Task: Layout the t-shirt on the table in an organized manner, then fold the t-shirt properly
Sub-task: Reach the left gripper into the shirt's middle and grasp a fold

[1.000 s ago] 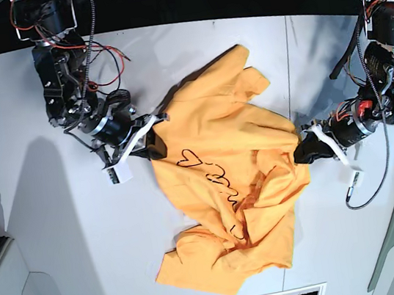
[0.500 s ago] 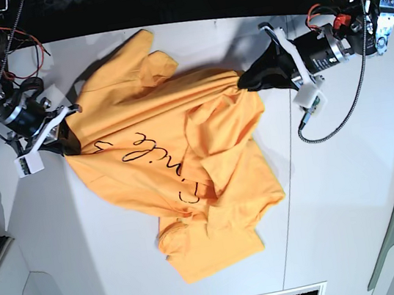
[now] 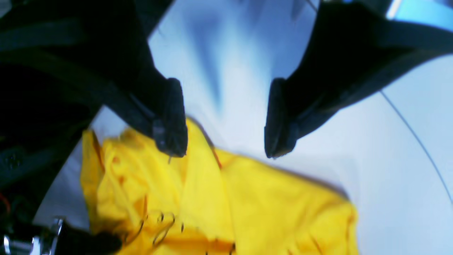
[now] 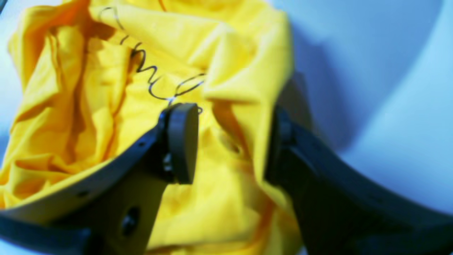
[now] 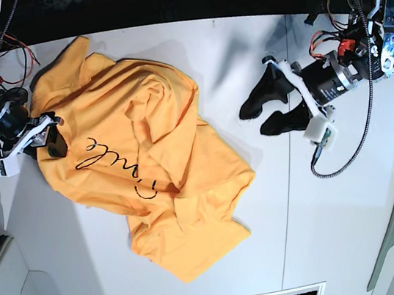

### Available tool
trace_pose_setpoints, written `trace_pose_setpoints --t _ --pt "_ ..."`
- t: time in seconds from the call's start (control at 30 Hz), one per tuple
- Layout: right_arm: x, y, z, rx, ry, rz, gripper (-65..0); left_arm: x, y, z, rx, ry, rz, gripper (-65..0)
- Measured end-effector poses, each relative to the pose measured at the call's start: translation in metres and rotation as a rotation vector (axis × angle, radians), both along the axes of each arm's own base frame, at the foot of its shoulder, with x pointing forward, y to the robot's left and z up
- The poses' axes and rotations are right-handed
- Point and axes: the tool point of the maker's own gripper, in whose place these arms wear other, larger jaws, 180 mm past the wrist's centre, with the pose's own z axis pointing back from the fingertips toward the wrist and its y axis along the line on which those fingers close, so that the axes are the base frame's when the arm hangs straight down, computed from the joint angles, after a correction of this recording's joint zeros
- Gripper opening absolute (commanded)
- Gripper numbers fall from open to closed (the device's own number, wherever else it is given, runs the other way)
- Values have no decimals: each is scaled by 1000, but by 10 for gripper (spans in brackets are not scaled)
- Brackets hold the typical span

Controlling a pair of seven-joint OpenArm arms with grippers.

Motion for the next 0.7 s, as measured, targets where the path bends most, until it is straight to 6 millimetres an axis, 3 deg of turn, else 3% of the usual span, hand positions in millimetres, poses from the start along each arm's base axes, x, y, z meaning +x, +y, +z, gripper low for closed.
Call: trace_pose_setpoints --t 0.13,0.3,0.37,0.5,0.7 --pt "-4 9 -7 13 26 4 -367 17 -44 4 -10 -29 -6 -268" --pt "-7 19 -13 8 45 11 -367 10 -96 -24 73 5 -66 -268" --pt "-8 21 -15 8 49 12 -367 17 -111 -31 102 7 -57 -268" --pt "-14 17 -20 -10 69 9 -367 44 -121 -36 126 -7 -28 -268" --pt "-20 17 -24 -9 83 5 -367 38 -130 -77 143 82 -20 -268"
